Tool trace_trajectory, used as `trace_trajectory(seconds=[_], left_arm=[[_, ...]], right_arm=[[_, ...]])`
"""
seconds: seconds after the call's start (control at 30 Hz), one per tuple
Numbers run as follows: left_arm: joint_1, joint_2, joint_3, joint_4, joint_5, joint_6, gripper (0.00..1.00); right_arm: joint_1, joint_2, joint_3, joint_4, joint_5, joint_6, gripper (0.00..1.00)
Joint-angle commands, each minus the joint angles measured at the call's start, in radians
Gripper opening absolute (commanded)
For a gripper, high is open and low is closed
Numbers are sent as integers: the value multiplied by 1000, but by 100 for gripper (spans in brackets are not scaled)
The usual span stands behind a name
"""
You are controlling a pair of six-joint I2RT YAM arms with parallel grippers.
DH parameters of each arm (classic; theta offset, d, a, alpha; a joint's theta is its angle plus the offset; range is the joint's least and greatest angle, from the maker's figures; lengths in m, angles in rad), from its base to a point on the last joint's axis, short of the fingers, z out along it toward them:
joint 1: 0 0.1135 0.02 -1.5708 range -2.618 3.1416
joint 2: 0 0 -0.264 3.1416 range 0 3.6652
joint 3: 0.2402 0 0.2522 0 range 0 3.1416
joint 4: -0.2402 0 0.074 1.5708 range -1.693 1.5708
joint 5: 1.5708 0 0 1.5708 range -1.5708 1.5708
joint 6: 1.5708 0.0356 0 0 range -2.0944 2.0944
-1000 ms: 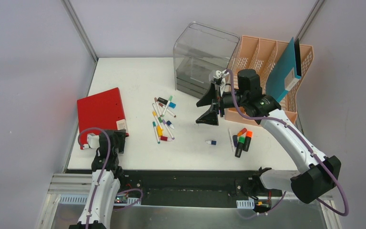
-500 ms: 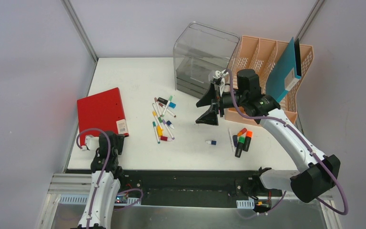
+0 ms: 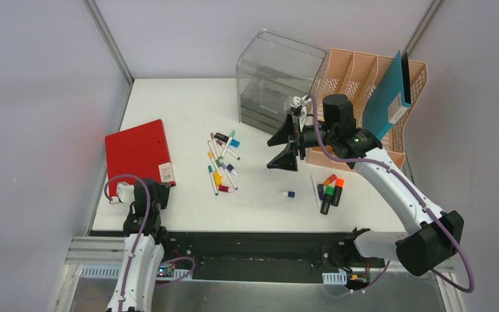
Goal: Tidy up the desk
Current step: Pick up the folder from the corner of the board.
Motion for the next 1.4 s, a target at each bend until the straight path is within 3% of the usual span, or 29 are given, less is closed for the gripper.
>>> trace_trajectory(seconds=[0.0,0.6,0.8,1.03,1.1,1.17,1.37], left_arm=[[-4,-25,30,42,24,44,40],[10,179,-91,407,27,19,40],[12,136,-98,435,0,43,29],[13,145,-117,477,-11,97,24],[13,140,-120,477,-18,108,18],[13,129,-121,477,-11,116,0],[14,53,-109,506,119,105,0]], right_arm=[[-5,-3,12,16,-30,-28,94],[-5,-13,15,7,-32,-35,94],[-6,-10,14,8,-33,-35,94],[-5,-8,14,7,-34,-34,94],[-5,-9,14,6,-34,-34,94],[-5,-8,14,6,-34,-34,94],[-4,3,9,21,-42,-23,94]])
